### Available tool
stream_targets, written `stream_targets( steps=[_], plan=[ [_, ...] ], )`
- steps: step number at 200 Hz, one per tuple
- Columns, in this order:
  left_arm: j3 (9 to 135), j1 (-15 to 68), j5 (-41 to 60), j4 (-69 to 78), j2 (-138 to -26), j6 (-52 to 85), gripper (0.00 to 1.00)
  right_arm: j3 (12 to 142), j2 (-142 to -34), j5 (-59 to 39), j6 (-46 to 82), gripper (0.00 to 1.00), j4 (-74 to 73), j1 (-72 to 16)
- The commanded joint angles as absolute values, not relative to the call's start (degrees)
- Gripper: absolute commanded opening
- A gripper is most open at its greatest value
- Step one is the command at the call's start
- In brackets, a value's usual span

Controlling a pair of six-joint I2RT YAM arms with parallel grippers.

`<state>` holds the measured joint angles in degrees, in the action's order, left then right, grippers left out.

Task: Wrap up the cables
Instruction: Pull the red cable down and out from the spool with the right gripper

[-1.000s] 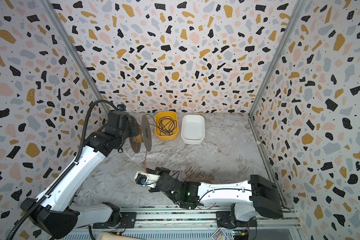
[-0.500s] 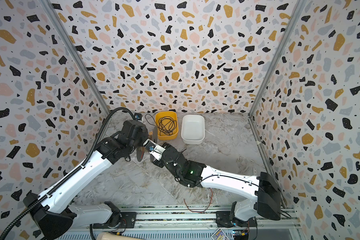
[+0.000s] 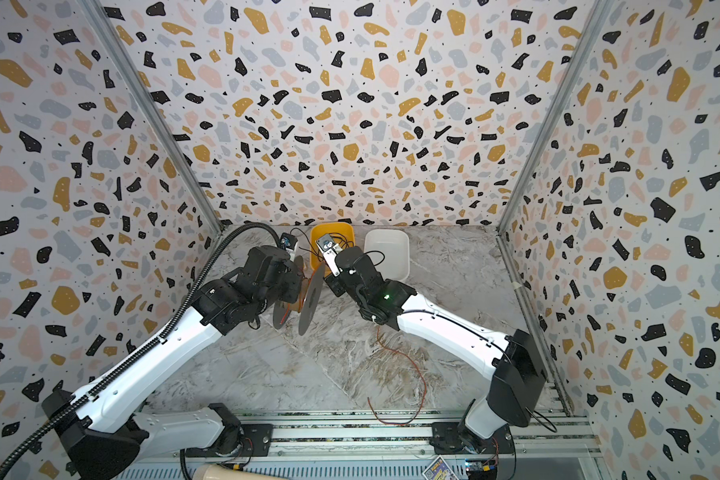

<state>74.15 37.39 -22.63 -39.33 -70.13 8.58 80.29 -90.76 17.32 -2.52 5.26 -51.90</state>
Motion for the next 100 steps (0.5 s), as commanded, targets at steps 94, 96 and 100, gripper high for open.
stream_targets(
  steps=[94, 96, 100],
  plan=[
    [86.59, 37.35, -14.23, -41.96, -68.15, 6.15, 0.0, 74.22, -95.95, -1.47, 2.09, 0.21, 1.49, -40.92],
    [86.91, 37.31, -13.99, -42.07, -68.23, 6.15, 0.0, 73.71, -95.73, -1.77, 2.11, 0.22, 1.27, -40.88],
    [87.59, 37.31, -13.49, -42.14, -68.38, 6.36, 0.0, 72.72, -95.38, -2.28, 2.09, 0.23, 0.66, -40.79]
  ],
)
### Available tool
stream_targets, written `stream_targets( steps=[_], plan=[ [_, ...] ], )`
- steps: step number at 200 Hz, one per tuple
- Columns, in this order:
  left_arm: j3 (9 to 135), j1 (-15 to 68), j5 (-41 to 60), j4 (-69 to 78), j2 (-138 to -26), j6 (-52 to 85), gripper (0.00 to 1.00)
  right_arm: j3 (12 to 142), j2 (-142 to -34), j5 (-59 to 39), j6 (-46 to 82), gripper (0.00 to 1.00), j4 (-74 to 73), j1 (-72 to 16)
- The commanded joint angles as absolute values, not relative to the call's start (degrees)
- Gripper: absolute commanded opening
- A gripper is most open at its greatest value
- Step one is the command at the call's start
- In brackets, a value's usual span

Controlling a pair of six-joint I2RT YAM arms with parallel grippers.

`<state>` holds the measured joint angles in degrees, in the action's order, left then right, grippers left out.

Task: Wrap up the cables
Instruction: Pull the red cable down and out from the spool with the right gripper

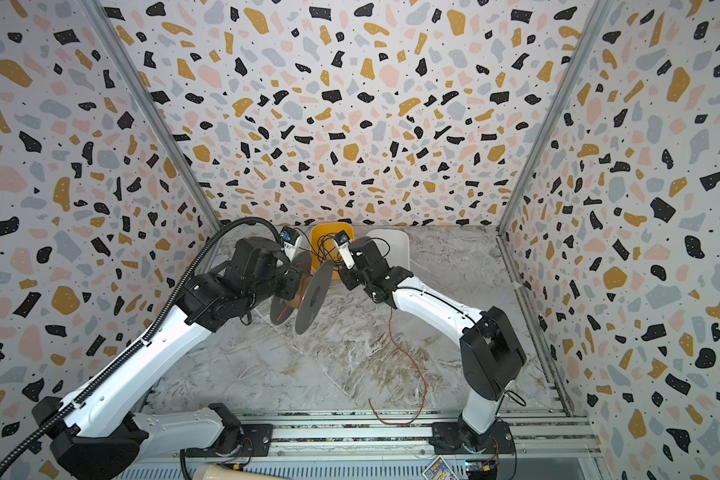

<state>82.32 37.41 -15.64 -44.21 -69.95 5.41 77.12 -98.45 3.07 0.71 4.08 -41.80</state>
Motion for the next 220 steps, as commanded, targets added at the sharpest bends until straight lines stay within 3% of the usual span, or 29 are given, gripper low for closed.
stream_targets(
  steps=[1, 35, 99, 178, 220],
  plan=[
    [87.74, 37.29, -13.38, -42.16, -68.42, 6.48, 0.0, 72.48, -95.28, -2.37, 2.1, 0.23, 0.55, -40.79],
    [92.69, 37.18, -10.6, -41.97, -69.77, 8.3, 0.0, 65.13, -91.98, -4.39, 2.85, 0.4, -3.06, -40.65],
    [98.91, 36.33, -7.47, -41.23, -72.07, 10.62, 0.0, 54.13, -79.63, -2.42, 5.33, 0.91, -3.73, -40.61],
    [100.36, 34.13, -1.92, -40.14, -72.46, 12.57, 0.0, 39.31, -65.67, 1.0, 7.95, 0.94, -6.41, -40.48],
    [100.77, 33.15, -0.01, -39.8, -72.63, 12.7, 0.0, 34.12, -63.39, -1.04, 7.73, 0.87, -9.91, -38.72]
  ],
)
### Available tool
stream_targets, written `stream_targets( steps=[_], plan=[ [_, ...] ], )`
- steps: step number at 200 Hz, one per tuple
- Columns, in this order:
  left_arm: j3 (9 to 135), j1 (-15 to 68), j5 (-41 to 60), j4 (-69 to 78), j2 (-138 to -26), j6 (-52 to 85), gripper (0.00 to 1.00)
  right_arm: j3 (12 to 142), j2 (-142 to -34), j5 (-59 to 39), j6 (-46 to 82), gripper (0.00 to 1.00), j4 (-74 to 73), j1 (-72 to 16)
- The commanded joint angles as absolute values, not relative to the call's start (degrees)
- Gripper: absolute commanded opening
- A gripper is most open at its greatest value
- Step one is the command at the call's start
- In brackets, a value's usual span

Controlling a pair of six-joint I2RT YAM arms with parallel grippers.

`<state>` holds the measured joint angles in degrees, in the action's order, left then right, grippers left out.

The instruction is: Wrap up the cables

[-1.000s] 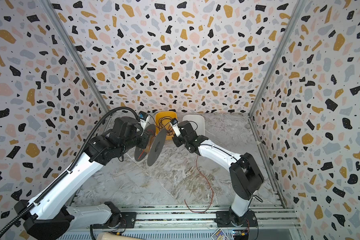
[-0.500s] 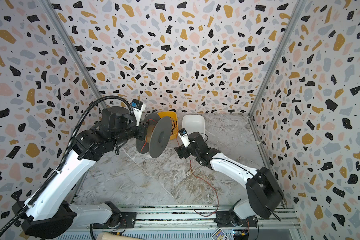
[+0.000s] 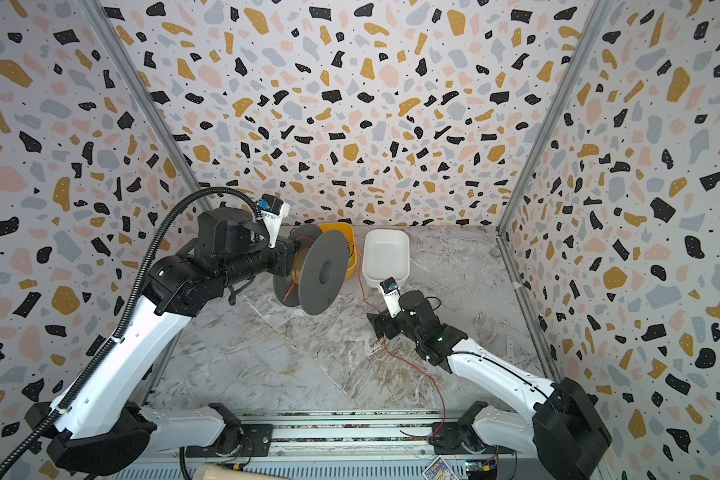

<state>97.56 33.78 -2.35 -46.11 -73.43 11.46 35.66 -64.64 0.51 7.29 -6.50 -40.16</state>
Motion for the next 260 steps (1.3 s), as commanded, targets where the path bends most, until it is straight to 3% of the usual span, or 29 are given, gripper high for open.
stream_targets(
  steps=[1, 77, 115, 125, 143, 155, 260],
  plan=[
    [100.79, 33.1, -0.01, -39.81, -72.7, 12.68, 0.0, 34.11, -63.47, -1.22, 7.73, 0.87, -9.88, -38.57],
    [100.37, 30.86, 2.69, -39.23, -73.17, 13.14, 0.0, 34.43, -72.82, -9.25, 8.37, 0.72, -15.51, -35.61],
    [103.08, 29.89, 3.75, -39.81, -73.74, 13.43, 0.0, 38.41, -76.37, -9.94, 7.73, 0.53, -13.9, -35.5],
    [104.38, 29.71, 4.44, -39.81, -73.91, 13.73, 0.0, 39.33, -75.88, -9.82, 7.9, 0.57, -13.14, -35.46],
    [106.51, 29.53, 5.33, -39.39, -74.14, 14.47, 0.0, 40.24, -74.22, -8.66, 8.08, 0.76, -12.47, -35.43],
    [107.62, 29.53, 5.99, -39.03, -74.21, 15.02, 0.0, 40.84, -73.02, -7.89, 8.02, 0.83, -12.14, -35.5],
    [112.88, 29.36, 6.67, -38.72, -73.99, 16.43, 0.0, 48.97, -70.16, -6.32, 4.65, 0.9, -8.13, -35.44]
  ],
)
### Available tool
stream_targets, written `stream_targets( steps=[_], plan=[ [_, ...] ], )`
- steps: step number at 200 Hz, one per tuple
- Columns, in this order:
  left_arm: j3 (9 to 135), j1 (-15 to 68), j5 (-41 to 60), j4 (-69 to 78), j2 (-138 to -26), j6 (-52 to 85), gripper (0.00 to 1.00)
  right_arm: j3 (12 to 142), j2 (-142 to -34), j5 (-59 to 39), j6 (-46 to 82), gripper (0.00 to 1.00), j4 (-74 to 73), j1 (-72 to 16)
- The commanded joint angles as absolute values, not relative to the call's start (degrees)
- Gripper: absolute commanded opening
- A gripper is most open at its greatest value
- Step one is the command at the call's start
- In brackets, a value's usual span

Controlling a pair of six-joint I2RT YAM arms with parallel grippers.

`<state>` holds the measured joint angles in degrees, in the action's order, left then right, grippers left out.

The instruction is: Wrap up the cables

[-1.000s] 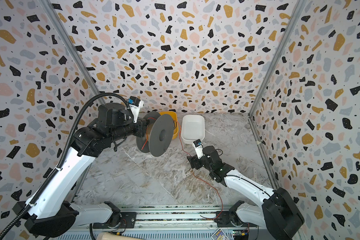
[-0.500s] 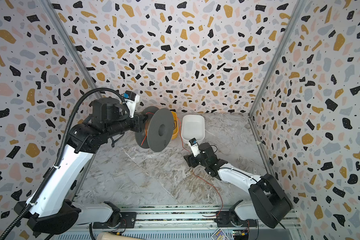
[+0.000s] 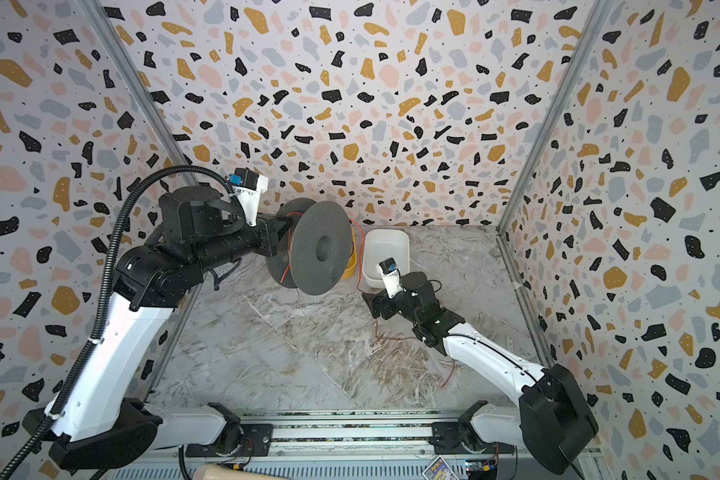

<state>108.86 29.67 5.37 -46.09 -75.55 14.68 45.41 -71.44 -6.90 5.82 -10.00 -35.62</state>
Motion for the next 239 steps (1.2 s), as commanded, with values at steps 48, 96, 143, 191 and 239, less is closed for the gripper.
stream_targets(
  steps=[48, 96, 143, 191, 239],
  plan=[
    [113.55, 29.27, 7.91, -37.14, -73.06, 16.13, 0.0, 49.35, -65.18, -7.3, 5.25, 0.9, -7.01, -35.54],
    [114.26, 29.27, 8.55, -35.47, -72.42, 16.52, 0.0, 49.38, -60.75, -12.32, 4.42, 0.89, -6.18, -35.71],
    [116.77, 29.28, 7.21, -35.86, -72.4, 15.93, 0.0, 48.95, -57.76, -11.84, 3.85, 0.9, -6.33, -37.16],
    [119.16, 29.31, 6.59, -35.9, -72.51, 15.65, 0.0, 50.05, -57.26, -8.53, 3.24, 0.9, -5.06, -37.42],
    [119.43, 29.27, 6.95, -34.9, -71.99, 15.48, 0.0, 51.5, -56.46, -1.88, 2.96, 0.9, -3.94, -37.43]
  ],
)
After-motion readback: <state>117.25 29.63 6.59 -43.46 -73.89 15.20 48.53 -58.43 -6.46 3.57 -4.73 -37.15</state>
